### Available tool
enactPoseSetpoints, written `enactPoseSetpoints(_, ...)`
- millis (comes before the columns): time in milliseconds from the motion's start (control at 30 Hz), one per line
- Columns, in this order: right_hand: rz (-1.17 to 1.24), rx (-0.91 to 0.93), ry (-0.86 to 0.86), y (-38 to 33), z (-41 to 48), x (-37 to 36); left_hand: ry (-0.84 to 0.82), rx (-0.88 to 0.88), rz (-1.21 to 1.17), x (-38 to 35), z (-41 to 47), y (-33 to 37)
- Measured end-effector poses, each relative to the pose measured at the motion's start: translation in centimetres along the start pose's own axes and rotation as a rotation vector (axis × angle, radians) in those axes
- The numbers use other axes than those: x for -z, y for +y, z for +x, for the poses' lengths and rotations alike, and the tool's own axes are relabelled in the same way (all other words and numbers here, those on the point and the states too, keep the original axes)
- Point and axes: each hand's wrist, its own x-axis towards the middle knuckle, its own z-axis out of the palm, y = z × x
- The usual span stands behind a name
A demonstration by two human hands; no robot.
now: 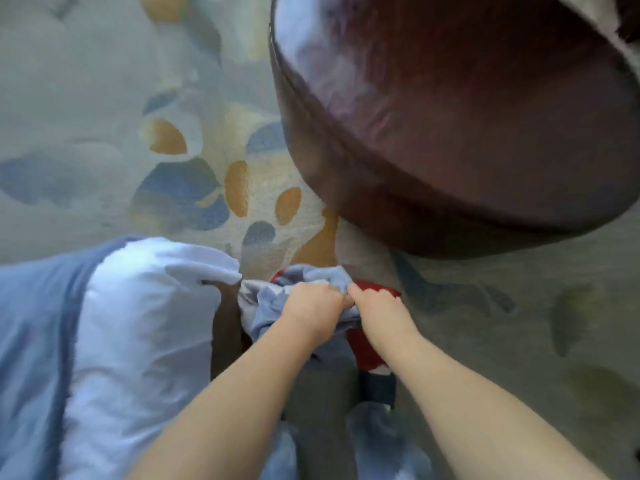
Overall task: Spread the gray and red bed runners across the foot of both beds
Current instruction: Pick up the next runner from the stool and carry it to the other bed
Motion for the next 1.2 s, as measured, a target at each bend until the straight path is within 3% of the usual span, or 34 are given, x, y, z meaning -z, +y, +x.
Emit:
enactPoseSetpoints(167,-0.126,0.137,0.125,-2.6,-15.3,17.2,0.124,0.130,-0.148,14.4,-17.0,3.9)
enactPoseSetpoints(367,-0.264,0.258,0.517,-5.7,-30.7,37.7,0.538,0.093,-0.049,33.1,-33.6,6.2)
enactPoseSetpoints(533,-0.392,0.352,0.786,-9.1,-38.9,49.3,0.852,0.163,-0.095,41.0,-42.7,7.0)
enactPoseSetpoints(800,-0.538,0.351,1.082,-16.2,-48.1,56.6,1.061,0.181,0.027,47.2,-55.1,6.1)
enactPoseSetpoints(967,-0.730,0.590,1.279,-23.1,-52.6,58.4,1.190,0.245,0.008,45.7,-63.6,2.4)
enactPoseSetpoints(1200,-0.725,0.939,1.318,-40.0,-52.9,58.0,1.224,0.551,0.008,39.3,-76.5,-5.4)
